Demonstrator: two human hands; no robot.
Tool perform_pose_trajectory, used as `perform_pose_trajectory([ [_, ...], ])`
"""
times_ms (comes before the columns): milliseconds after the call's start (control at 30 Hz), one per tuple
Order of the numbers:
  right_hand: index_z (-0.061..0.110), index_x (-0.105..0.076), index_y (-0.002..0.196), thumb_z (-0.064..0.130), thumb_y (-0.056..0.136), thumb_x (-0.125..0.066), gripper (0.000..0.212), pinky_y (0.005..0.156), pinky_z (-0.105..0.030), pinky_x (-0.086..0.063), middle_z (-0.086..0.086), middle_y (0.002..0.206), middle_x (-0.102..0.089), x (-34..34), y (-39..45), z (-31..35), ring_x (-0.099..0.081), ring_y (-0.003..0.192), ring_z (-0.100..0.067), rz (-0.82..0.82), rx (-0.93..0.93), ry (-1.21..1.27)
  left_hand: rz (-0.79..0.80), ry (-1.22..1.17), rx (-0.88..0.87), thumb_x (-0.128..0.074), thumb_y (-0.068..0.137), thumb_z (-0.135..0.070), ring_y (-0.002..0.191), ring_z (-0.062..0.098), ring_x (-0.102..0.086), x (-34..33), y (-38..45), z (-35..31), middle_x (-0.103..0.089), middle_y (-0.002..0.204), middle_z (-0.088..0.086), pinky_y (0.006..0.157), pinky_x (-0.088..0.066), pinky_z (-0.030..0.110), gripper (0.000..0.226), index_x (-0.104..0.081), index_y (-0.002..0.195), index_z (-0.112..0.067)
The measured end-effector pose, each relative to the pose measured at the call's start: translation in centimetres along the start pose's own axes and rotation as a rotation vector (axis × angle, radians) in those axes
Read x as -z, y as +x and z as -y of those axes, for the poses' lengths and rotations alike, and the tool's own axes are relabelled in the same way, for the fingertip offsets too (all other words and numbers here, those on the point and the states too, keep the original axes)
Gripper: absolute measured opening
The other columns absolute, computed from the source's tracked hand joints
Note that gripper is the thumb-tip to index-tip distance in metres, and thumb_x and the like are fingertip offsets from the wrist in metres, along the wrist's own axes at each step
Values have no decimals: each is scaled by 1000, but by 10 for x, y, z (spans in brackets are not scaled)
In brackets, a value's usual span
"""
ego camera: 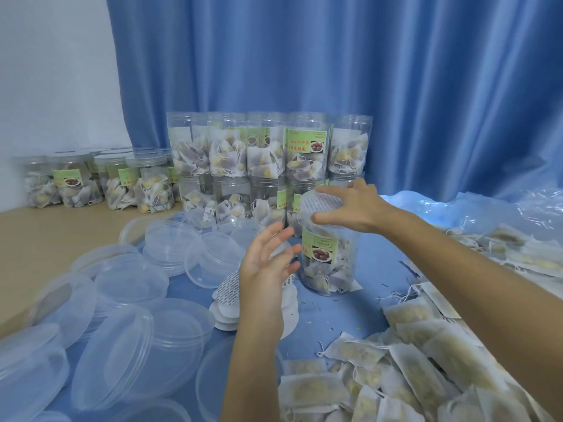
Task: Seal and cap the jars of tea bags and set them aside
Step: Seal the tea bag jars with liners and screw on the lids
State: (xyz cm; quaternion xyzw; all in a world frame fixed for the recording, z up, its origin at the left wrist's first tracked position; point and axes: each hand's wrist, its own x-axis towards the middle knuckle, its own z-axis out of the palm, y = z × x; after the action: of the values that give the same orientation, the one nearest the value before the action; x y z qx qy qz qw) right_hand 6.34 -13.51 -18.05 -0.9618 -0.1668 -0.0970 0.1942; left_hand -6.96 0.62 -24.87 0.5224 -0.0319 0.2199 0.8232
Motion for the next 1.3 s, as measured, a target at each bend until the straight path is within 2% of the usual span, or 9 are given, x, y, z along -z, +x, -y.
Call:
perform_pose_trajectory([
  [200,44,-38,138,55,74,-62,69,101,-35,-34,-9,153,-26,-2,8,-10,-32,137,-28,57,25,110,-60,-67,17,-55,87,0,70,5,-67,6,1,1,-73,86,-8,65,-54,20,26,-65,100,-20],
  [367,46,-39,137,64,67,-67,77,90,-36,-46,-10,144,-37,-9,-1,-16,-51,96,-24,-5,53,85,-85,-69,68,-55,88,-2,73,12,-65,4,-1,3,-72,87,-3,66,-52,23,22,-66,96,-19],
  [533,45,-32,141,73,53,-71,101,104,-35,-38,-10,142,-37,-8,-13,-20,-40,129,-25,-27,64,99,-116,-90,119,-61,85,-3,76,17,-64,0,1,6,-68,85,3,63,-57,21,15,-67,92,-15],
  [667,56,-35,135,67,54,-74,90,92,-21,-29,-3,130,-39,11,-39,-26,-37,116,-7,-212,124,212,-169,-173,144,-61,85,-3,80,14,-66,-4,4,8,-66,83,-1,72,-57,22,14,-62,97,-10],
  [800,60,-41,127,65,53,-78,82,92,-20,-42,7,127,-49,27,-64,-12,-49,112,-1,-341,221,572,-198,-69,144,-74,71,-39,101,5,-58,-6,5,8,-61,113,-7,86,-45,23,65,-51,126,-14],
  [900,54,-47,124,58,53,-73,76,73,-15,-51,24,121,-56,18,-80,10,-57,107,6,-264,328,927,-117,-115,183,-77,48,-63,111,18,-62,-7,5,2,-63,124,-2,95,-48,42,100,-46,135,-24],
  [1033,62,-41,119,64,62,-63,61,97,-34,-46,16,132,-51,9,-83,20,-49,124,-8,-41,396,897,-187,-196,99,-73,61,-51,94,22,-70,15,8,-9,-72,103,2,78,-57,44,67,-60,118,-20],
  [1200,53,-37,131,68,50,-77,92,71,-34,-59,8,110,-62,17,-75,17,-68,88,-11,152,273,713,-261,-219,37,-77,55,-36,95,31,-66,45,9,-15,-69,97,7,86,-51,47,78,-57,125,-9],
  [1300,56,-38,131,53,50,-83,92,78,-36,-59,10,120,-54,20,-75,19,-66,95,-15,201,348,658,-255,-227,51,-76,54,-34,99,33,-66,51,8,-14,-69,99,9,85,-53,47,57,-66,106,-13],
])
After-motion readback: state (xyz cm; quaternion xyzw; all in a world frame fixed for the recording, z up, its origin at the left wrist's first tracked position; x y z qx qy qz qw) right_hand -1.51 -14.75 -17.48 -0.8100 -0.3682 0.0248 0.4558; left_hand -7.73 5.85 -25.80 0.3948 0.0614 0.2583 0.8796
